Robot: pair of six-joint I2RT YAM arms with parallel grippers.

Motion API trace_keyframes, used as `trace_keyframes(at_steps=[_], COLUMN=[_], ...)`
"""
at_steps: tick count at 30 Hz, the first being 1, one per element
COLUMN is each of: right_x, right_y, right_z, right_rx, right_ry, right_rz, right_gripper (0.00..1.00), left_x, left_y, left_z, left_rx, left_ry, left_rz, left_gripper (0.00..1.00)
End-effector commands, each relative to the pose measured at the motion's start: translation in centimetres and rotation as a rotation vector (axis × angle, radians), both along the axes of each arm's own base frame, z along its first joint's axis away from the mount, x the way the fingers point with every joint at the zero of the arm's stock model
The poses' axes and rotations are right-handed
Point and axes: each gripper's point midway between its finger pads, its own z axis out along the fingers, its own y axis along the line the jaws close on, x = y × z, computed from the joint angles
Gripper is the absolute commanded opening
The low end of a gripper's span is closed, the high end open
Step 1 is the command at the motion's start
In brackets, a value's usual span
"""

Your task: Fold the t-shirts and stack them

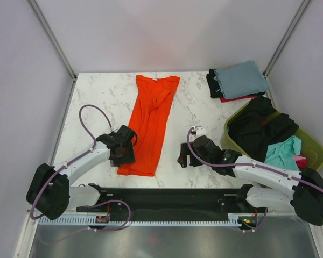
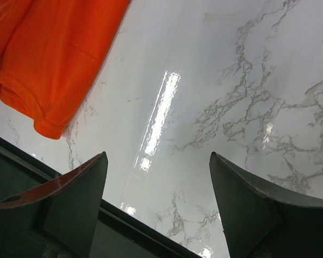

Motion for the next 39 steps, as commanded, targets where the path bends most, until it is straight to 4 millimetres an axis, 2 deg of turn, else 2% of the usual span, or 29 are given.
trace_keyframes(at_steps=[1, 2, 3, 5, 6, 8, 9, 13, 17, 19, 20, 22, 23, 25, 26, 27, 29, 30, 31, 35, 37, 38, 39], right_x=[-0.1, -0.1, -0.1, -0.1, -0.2, -0.1, -0.2, -0.2, -0.1, -0.1, -0.2, -0.2, -0.2, -0.5, -0.4, -1.1, -1.0, -1.3, -2.0, -2.4, -2.9, -2.8, -2.8], right_y=[-1.2, -1.4, -1.7, -1.9, -2.1, -2.2, -2.2, -2.3, -2.8, -2.7, -2.6, -2.6, -2.4, -1.8, -1.0, -0.1, 1.6, 2.5, 3.6, 7.9, 9.2, 10.0, 10.3], right_z=[0.6, 0.6, 0.9, 0.9, 0.8, 0.6, 0.3, 0.1, -0.2, -0.3, -0.4, -0.4, -0.3, -0.4, -0.4, -0.5, 0.0, -0.5, -0.4, -0.2, -0.3, -0.6, -0.7], right_rx=[-0.003, -0.008, -0.006, -0.006, -0.007, -0.010, -0.018, -0.023, -0.029, -0.029, -0.029, -0.025, -0.018, 0.007, 0.037, 0.070, 0.141, 0.163, 0.199, 0.267, 0.261, 0.256, 0.257], right_ry=[-0.023, -0.027, -0.039, -0.045, -0.046, -0.047, -0.038, -0.031, -0.037, -0.034, -0.029, -0.022, -0.018, 0.001, 0.009, 0.042, 0.056, 0.092, 0.121, 0.147, 0.155, 0.160, 0.166], right_rz=[-0.028, -0.030, -0.038, -0.044, -0.050, -0.055, -0.054, -0.057, -0.082, -0.083, -0.081, -0.083, -0.087, -0.071, -0.063, -0.027, 0.004, 0.013, 0.053, 0.131, 0.160, 0.167, 0.172], right_gripper=[0.85, 0.85, 0.85, 0.85, 0.85, 0.85, 0.85, 0.85, 0.85, 0.85, 0.85, 0.85, 0.85, 0.85, 0.85, 0.85, 0.84, 0.84, 0.83, 0.83, 0.83, 0.83, 0.83], left_x=[0.9, 0.8, 0.8, 0.6, 0.7, 0.8, 0.8, 0.2, -1.2, -1.9, -2.4, -3.0, -3.1, -2.9, -2.3, -2.0, -1.2, -0.9, -0.6, 0.6, 0.8, 0.9, 1.1], left_y=[0.5, 0.2, 0.0, -0.2, -0.4, -0.8, -1.0, -2.5, -5.5, -6.7, -8.0, -8.7, -9.2, -9.1, -9.1, -8.9, -7.8, -7.4, -6.8, -3.7, -2.9, -1.7, -1.4], left_z=[-0.3, -0.6, -0.5, -0.4, 0.2, 0.8, 1.2, 1.9, 1.6, 1.0, 1.3, 1.6, 2.1, 3.0, 4.3, 5.0, 6.3, 6.9, 7.0, 7.4, 7.6, 6.9, 6.7], left_rx=[0.036, 0.023, 0.012, -0.013, -0.031, -0.047, -0.062, -0.110, -0.099, -0.089, -0.102, -0.094, -0.105, -0.117, -0.132, -0.128, -0.092, -0.086, -0.071, -0.072, -0.100, -0.094, -0.103], left_ry=[-0.038, -0.030, -0.030, -0.043, -0.066, -0.085, -0.099, -0.117, -0.106, -0.075, -0.075, -0.076, -0.088, -0.112, -0.163, -0.188, -0.242, -0.262, -0.271, -0.297, -0.304, -0.290, -0.292], left_rz=[0.049, 0.045, 0.041, 0.048, 0.046, 0.030, 0.023, -0.005, -0.096, -0.115, -0.158, -0.182, -0.194, -0.197, -0.198, -0.203, -0.186, -0.176, -0.166, -0.070, -0.053, -0.012, -0.006], left_gripper=[0.65, 0.61, 0.50, 0.38, 0.22, 0.12, 0.02, 0.02, 0.03, 0.15, 0.19, 0.66, 0.98, 1.00, 0.99, 1.00, 1.00, 1.00, 1.00, 1.00, 1.00, 1.00, 0.99])
